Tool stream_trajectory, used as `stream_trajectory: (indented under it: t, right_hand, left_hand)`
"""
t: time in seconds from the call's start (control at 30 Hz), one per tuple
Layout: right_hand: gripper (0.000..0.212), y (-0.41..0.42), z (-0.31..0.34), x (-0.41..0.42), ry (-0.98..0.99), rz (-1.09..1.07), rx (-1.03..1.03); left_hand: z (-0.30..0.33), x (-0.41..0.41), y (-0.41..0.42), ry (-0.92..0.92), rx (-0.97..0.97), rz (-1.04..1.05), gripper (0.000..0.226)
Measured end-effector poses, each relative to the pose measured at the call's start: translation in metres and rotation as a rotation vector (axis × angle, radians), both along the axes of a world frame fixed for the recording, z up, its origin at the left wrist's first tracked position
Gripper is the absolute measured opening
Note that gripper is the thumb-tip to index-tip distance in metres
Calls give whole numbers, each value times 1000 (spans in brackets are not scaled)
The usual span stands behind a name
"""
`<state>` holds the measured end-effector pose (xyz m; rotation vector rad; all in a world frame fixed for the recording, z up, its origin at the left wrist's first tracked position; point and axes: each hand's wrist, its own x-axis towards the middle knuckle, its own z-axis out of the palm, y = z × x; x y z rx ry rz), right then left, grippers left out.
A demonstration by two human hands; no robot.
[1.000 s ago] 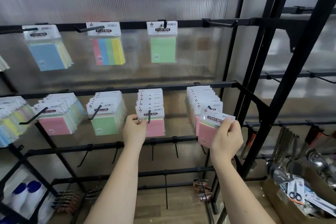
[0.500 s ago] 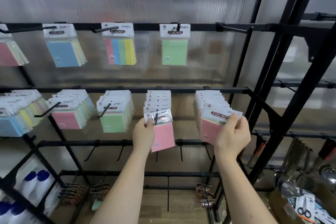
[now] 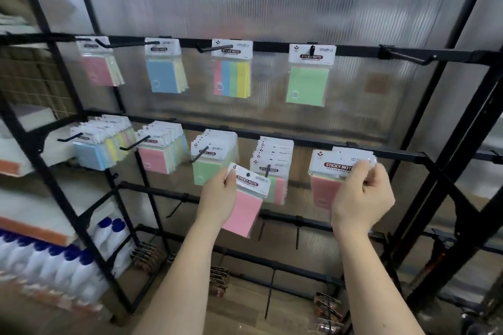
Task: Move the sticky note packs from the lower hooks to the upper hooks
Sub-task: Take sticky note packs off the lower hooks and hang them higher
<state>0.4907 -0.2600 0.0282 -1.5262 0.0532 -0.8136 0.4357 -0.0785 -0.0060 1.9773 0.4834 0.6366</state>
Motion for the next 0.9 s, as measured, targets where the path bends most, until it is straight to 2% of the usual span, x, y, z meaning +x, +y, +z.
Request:
stream_trajectory:
  t: [0.17,0.37,0.5,0.9]
  right_hand:
    - [41,13,7,-9,-84,15,-38]
    - [39,40,5,-20,-52,121,-13]
    - [44,70,6,-33,-58,206,-5]
    - [48,221,-1,-109,-54,374,-33]
  left_hand:
    - [14,-16,24,-79,15,166,26]
    - [24,-46,71,-90,21,382,34]
    - [28,-69,106,-110,-9,488,29]
    - [29,-154,259,-56,-3,520,30]
